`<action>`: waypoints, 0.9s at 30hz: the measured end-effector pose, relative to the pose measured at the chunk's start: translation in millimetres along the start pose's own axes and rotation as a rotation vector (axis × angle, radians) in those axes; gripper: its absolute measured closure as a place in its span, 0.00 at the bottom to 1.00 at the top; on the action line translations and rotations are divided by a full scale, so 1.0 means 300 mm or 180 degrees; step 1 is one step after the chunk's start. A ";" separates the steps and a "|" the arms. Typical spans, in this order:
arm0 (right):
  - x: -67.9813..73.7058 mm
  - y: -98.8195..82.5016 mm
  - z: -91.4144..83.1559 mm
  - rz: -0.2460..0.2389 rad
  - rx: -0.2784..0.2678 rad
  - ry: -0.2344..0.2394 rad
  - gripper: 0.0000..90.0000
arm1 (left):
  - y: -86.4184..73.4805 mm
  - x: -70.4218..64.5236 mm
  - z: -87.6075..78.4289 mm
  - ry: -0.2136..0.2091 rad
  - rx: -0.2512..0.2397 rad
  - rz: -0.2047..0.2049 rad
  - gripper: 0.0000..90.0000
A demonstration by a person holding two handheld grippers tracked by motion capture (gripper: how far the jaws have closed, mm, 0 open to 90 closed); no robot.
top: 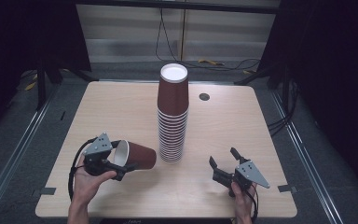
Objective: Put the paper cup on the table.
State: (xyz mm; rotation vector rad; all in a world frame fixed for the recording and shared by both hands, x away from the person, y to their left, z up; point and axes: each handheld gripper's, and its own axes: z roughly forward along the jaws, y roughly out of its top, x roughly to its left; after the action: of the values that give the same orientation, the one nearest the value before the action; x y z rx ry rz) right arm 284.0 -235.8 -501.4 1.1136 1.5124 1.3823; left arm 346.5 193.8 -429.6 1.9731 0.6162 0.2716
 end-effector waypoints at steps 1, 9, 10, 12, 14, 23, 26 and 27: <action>0.000 0.000 0.000 0.0000 0.0000 0.0000 0.14 | 0.000 0.000 0.000 0.0000 0.0000 0.0000 0.06; 0.010 -0.008 -0.015 -0.0055 -0.0169 -0.0116 0.14 | 0.030 0.028 -0.002 0.0200 0.0276 0.0054 0.06; 0.010 -0.009 -0.017 -0.0065 -0.0194 -0.0134 0.14 | 0.032 0.029 0.007 0.0235 0.0317 0.0080 0.05; 0.011 -0.011 -0.023 -0.0074 -0.0243 -0.0129 0.14 | 0.031 0.034 0.018 0.0232 0.0398 0.0071 0.05; 0.009 -0.012 -0.024 -0.0063 -0.0273 -0.0103 0.14 | 0.034 0.042 0.020 0.0226 0.0405 0.0029 0.05; 0.009 -0.012 -0.024 -0.0062 -0.0272 -0.0082 0.14 | 0.065 0.083 0.009 0.0331 0.0751 0.0104 0.05; 0.008 -0.012 -0.024 -0.0065 -0.0271 -0.0070 0.14 | 0.068 0.088 0.020 0.0274 0.0815 0.0123 0.05; 0.008 -0.012 -0.024 -0.0067 -0.0273 -0.0059 0.14 | 0.070 0.093 0.025 0.0277 0.0858 0.0125 0.05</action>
State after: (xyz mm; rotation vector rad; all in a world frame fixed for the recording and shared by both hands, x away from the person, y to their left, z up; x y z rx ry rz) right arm 276.0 -235.8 -504.4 1.0521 1.4343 1.4056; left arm 379.8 195.3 -416.5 2.2432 0.7000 0.3131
